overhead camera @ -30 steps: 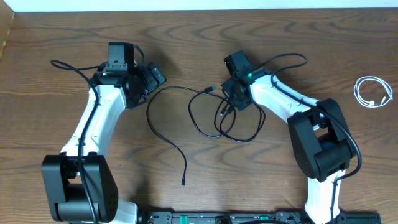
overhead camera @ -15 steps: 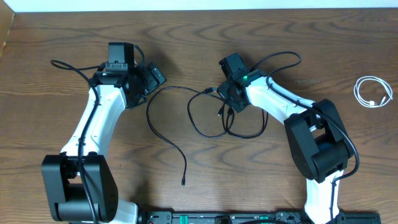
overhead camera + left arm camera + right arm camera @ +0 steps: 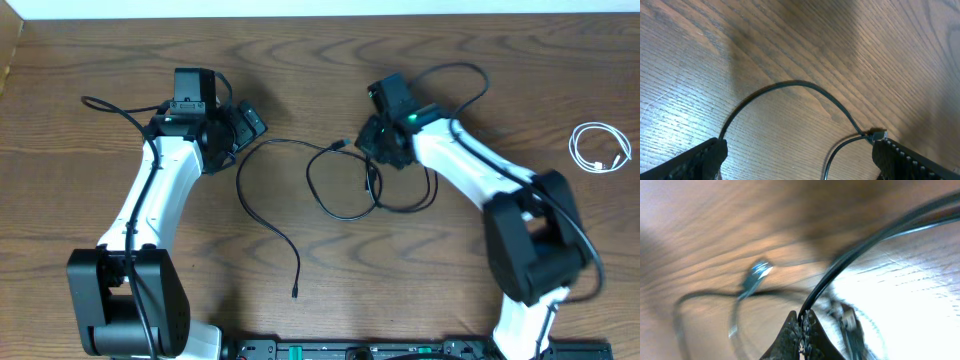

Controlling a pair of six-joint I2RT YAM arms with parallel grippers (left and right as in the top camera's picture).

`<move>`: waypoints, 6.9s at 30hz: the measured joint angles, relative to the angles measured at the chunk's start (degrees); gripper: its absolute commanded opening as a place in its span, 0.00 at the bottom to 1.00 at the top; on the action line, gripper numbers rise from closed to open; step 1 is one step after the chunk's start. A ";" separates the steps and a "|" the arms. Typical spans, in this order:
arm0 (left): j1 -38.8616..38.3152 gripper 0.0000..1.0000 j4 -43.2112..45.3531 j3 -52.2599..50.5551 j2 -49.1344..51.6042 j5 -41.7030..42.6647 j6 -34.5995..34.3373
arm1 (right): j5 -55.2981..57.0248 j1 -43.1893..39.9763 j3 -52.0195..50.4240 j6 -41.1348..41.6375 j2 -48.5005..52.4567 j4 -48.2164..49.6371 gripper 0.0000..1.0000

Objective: Untangle cables

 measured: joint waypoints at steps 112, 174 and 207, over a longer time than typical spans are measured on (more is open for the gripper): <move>0.00 0.98 0.00 0.00 0.00 0.00 0.00 | -19.76 1.40 -22.47 -25.59 -3.41 32.70 0.69; 0.00 0.98 0.00 0.00 0.00 0.00 0.00 | -10.01 2.56 -10.34 -61.86 -3.04 -7.48 0.51; 0.00 0.98 0.00 0.00 0.00 0.00 0.00 | -4.33 6.99 -10.23 -71.91 -2.95 -9.18 0.32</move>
